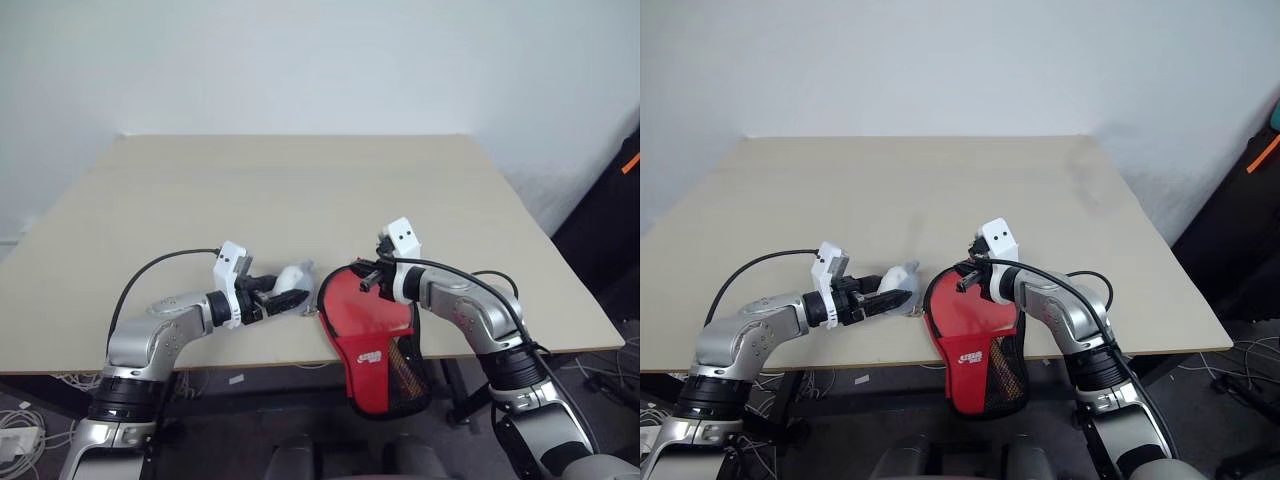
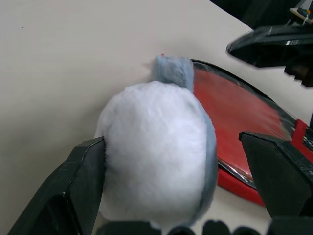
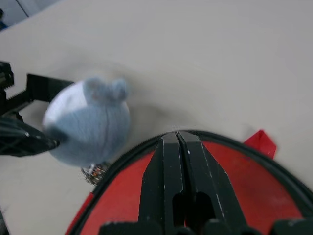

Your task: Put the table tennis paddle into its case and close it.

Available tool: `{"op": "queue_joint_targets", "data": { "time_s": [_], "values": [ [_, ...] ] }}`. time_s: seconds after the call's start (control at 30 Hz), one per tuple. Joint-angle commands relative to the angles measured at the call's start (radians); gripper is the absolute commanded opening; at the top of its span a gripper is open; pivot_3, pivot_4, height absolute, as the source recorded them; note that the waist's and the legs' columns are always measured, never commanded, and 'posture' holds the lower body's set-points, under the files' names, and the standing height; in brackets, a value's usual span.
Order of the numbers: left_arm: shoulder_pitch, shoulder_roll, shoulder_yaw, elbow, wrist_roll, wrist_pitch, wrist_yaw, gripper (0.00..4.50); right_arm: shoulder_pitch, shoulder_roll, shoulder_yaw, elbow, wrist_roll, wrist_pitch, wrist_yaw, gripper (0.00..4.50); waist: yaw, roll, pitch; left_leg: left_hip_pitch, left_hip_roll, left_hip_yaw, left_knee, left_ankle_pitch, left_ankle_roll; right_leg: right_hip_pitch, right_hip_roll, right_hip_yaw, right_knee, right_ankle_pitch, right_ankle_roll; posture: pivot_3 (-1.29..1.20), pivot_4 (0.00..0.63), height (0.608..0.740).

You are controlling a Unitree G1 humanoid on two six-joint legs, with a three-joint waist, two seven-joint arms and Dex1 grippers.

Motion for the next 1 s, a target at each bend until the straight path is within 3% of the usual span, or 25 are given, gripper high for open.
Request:
{"op": "queue_joint_targets", "data": {
  "time_s": [0.03,0.3,0.63,1.0],
  "values": [
    [-0.041,-0.007,0.072,-0.003,-0.022,-0.006,0.007,4.5,0.007,0.019,0.017,0.018,-0.033,-0.05,0.018,0.01,0.0,0.0,0.0,0.0,0.0,0.0,0.0,0.0,0.0,0.0,0.0,0.0,0.0,0.0,0.0,0.0,0.0,0.74],
    [-0.067,-0.009,0.201,0.078,-0.076,0.018,0.001,4.5,0.035,0.049,0.048,0.067,-0.085,-0.093,0.048,0.01,-0.01,0.0,0.0,0.0,0.0,-0.001,0.0,0.0,0.0,0.0,0.0,-0.001,0.0,0.0,0.0,0.0,0.0,0.74],
    [-0.046,-0.08,0.187,0.197,-0.047,-0.004,-0.018,4.5,0.057,0.075,0.054,0.083,-0.116,-0.1,0.065,0.01,-0.01,0.0,0.0,0.0,0.0,-0.001,0.0,0.0,0.0,0.001,0.0,-0.001,0.0,0.001,-0.001,0.0,0.0,0.74],
    [-0.02,-0.118,0.138,0.131,-0.046,0.043,-0.024,4.5,0.053,0.081,0.04,0.094,-0.13,-0.095,0.056,0.01,-0.01,-0.001,0.0,0.001,0.0,-0.001,0.0,0.0,0.0,0.001,0.0,-0.001,0.0,0.001,-0.002,0.0,0.0,0.74]
  ]
}}
